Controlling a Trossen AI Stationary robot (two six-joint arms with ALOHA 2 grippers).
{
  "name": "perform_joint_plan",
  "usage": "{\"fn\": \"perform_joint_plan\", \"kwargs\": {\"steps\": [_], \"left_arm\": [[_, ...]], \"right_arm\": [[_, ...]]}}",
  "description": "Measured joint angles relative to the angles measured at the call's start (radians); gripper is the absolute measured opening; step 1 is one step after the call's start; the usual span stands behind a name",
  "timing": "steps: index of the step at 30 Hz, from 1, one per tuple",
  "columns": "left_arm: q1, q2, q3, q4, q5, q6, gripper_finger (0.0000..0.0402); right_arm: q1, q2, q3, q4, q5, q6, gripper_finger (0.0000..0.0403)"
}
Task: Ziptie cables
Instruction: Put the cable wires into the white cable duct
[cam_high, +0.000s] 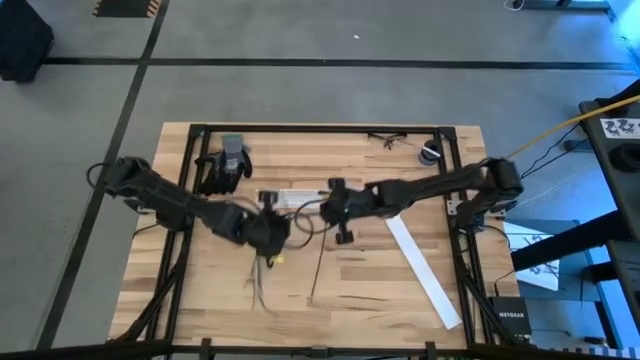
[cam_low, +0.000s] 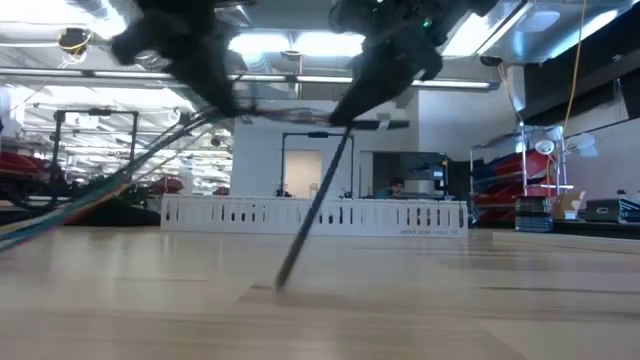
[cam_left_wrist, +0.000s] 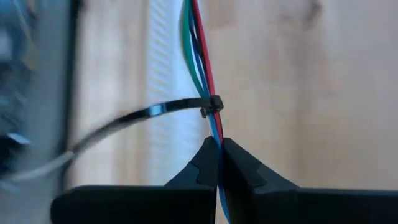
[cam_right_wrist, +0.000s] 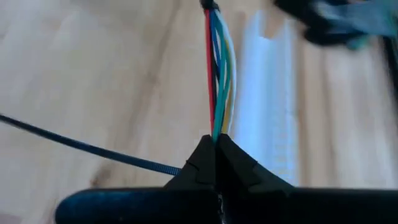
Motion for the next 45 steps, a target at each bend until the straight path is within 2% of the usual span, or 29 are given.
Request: {"fn": "perform_joint_plan", "kwargs": {"steps": [5,7,10,14,18,24,27,35,40,45], "left_arm": [[0.186,-0.004,0.026,0.143,0.012,0.408,0.0001],[0.255,0.003,0.023,0.227,0.069,0.543,0.0002],[0.339,0.025,0.021,0.329,0.185,0.672,0.0001],[0.408,0.082,0.023,0.413,0.261,0.758,0.0001],[0.447,0.164,0.025,0.464,0.343,0.806,0.0001],[0.457,0.251,0.025,0.504,0.358,0.813,0.0001],[0.456,0.266,0.025,0.502,0.407,0.81,0.0001],[0.481,0.305,0.023,0.536,0.431,0.801,0.0011],[0.485,0.309,0.021,0.526,0.431,0.788,0.0032],[0.484,0.309,0.021,0.524,0.43,0.76,0.008]], "right_arm": [[-0.105,-0.07,0.0,-0.164,-0.001,-0.01,0.0001],[-0.149,-0.075,0.0,-0.229,-0.011,-0.03,0.0001],[-0.215,-0.075,-0.004,-0.3,-0.055,-0.06,0.0001],[-0.29,-0.076,-0.05,-0.304,-0.094,-0.112,0.0],[-0.348,-0.075,-0.128,-0.247,-0.162,-0.159,0.0],[-0.359,-0.073,-0.247,-0.106,-0.191,-0.174,0.0],[-0.36,-0.068,-0.3,-0.027,-0.242,-0.165,0.0],[-0.36,-0.052,-0.364,0.088,-0.229,-0.143,0.0011],[-0.361,-0.052,-0.387,0.066,-0.231,-0.151,0.0034],[-0.361,-0.052,-0.4,0.076,-0.229,-0.158,0.0082]]}}
